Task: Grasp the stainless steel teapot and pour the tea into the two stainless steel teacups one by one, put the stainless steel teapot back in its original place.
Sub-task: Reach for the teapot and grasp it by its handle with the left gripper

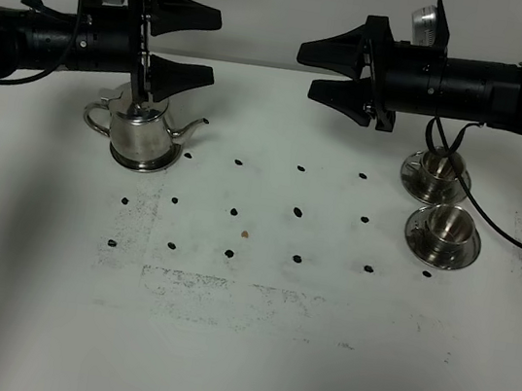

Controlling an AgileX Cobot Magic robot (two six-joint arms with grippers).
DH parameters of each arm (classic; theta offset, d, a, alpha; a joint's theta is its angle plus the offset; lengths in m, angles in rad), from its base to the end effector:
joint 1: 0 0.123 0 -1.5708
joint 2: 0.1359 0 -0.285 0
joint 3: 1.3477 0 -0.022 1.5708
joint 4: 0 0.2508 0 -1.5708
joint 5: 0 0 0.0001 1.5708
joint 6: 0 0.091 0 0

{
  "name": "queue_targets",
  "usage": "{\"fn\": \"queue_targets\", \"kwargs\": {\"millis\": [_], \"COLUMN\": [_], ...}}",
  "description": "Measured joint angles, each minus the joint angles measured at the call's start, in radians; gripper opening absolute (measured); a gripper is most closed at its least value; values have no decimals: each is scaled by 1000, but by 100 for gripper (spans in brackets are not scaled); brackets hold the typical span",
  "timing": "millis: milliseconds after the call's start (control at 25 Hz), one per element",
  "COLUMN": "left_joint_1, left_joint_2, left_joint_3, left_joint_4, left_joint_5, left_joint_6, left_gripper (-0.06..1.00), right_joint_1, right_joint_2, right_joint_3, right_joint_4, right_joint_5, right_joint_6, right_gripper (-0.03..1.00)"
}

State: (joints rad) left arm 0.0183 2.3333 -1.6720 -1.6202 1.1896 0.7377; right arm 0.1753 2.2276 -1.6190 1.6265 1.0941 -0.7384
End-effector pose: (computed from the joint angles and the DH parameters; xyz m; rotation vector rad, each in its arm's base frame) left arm 0.4776 -0.0757 0.1680 -0.1986 2.1512 -1.7628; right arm 0.4485 0.1615 0.2004 0.0257 2.1966 1.7605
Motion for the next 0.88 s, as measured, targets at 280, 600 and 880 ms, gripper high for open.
{"fn": "queue_targets", "kwargs": {"millis": [280, 600, 880], "left_joint_1": [0, 0, 0], "left_joint_2": [0, 0, 0], "left_joint_3": [0, 0, 0], "left_joint_4": [0, 0, 0], "left_joint_5": [0, 0, 0], "left_joint_6": [0, 0, 15], "left_gripper": [76, 76, 75], "right_joint_1": [0, 0, 0], "right_joint_2": [0, 0, 0], "right_joint_3": [0, 0, 0], "right_joint_4": [-3, -5, -38], "right_joint_5": [0, 0, 0], "right_joint_6": [1, -1, -40], "right_gripper": [57, 57, 57]}}
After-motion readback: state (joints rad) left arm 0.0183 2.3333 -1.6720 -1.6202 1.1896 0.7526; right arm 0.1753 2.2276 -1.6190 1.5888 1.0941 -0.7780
